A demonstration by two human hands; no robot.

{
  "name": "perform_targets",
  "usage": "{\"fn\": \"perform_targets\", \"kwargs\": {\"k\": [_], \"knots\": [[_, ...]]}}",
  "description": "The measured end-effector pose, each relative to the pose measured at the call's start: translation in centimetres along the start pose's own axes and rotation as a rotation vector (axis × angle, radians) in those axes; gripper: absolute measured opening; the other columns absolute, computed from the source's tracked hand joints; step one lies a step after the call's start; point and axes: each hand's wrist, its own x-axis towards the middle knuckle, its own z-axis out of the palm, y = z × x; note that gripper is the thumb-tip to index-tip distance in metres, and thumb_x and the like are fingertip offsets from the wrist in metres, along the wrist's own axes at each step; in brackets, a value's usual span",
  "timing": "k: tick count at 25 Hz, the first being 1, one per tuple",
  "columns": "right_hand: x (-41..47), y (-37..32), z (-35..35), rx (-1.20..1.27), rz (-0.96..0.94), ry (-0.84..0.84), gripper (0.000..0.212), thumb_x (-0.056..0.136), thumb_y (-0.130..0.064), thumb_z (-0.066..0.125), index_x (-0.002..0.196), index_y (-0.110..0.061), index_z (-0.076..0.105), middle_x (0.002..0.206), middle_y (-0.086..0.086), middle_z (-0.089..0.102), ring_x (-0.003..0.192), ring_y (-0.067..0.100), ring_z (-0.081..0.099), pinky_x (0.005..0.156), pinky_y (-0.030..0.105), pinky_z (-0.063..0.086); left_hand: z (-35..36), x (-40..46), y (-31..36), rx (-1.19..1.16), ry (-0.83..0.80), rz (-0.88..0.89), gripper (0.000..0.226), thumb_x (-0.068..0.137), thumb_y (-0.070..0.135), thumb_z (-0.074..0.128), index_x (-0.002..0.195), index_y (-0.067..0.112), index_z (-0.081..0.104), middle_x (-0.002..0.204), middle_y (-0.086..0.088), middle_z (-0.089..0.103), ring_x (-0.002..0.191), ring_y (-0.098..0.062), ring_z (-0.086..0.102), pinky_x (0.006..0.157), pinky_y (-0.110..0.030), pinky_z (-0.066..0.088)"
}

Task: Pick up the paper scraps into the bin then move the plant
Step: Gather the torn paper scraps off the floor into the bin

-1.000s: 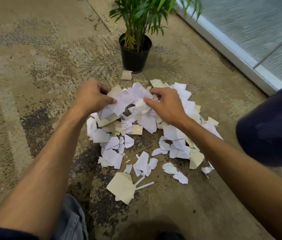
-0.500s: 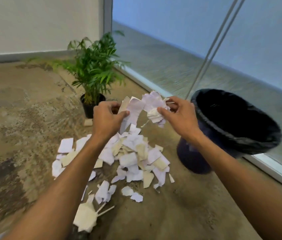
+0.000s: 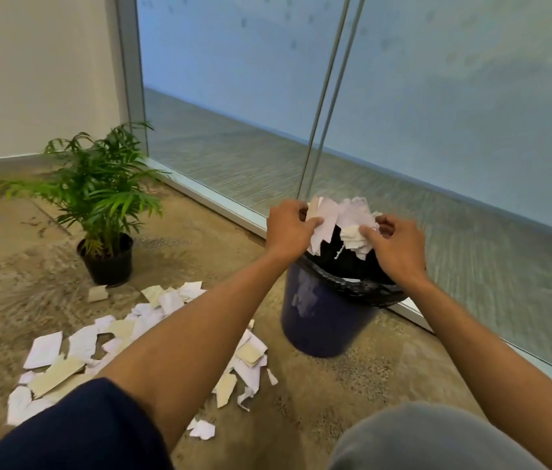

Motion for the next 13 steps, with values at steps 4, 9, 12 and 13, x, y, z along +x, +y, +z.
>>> {"fn": "perform_targets", "kwargs": {"k": [4,9,12,13], "knots": [[-0.4,1.2,0.4,-0.068,0.090,-0.125,0.051,0.091,-0.049,0.059,0.132,-0.018,0.057,0.126,0.004,0.065,0.116,0.022,0.060,0.102,0.043,0.046,1.7,-0.1,0.1,0.016,-0.185,-0.069,0.039,0.099,0.041,0.046,0.084,0.011,0.066,0.082,-0.011,0.065,0.094,-0.034,0.061,0.072,-0.034,0.041],[-2.9,-0.9,2.9,-0.072,-0.158,-0.118,0.035,0.090,-0.045,0.060,0.121,-0.030,0.064,0.113,-0.011,0.068,0.101,0.003,0.062,0.089,0.033,0.053,-2.2,-3.3,-3.0,-0.124,-0.066,0.000,0.034,0.097,0.032,0.053,0.120,0.010,0.065,0.108,-0.005,0.070,0.102,-0.014,0.064,0.090,-0.028,0.052],[-4.4,-3.2,5.7,-0.071,-0.348,-0.186,0.026,0.089,-0.037,0.062,0.113,-0.029,0.066,0.107,-0.014,0.068,0.098,-0.001,0.061,0.087,0.029,0.052,-7.3,-7.8,-8.0,-0.100,0.009,-0.040,0.024,0.093,0.029,0.059,0.113,0.017,0.067,0.100,0.002,0.071,0.092,-0.006,0.066,0.078,-0.017,0.052],[-5.0,-4.0,7.0,-0.060,-0.394,-0.213,0.025,0.088,-0.036,0.062,0.111,-0.029,0.067,0.105,-0.014,0.068,0.096,-0.002,0.061,0.086,0.027,0.052,-9.3,-9.5,-10.3,-0.062,0.019,-0.085,0.020,0.092,0.027,0.061,0.109,0.018,0.068,0.097,0.003,0.071,0.089,-0.006,0.067,0.076,-0.017,0.053]]}}
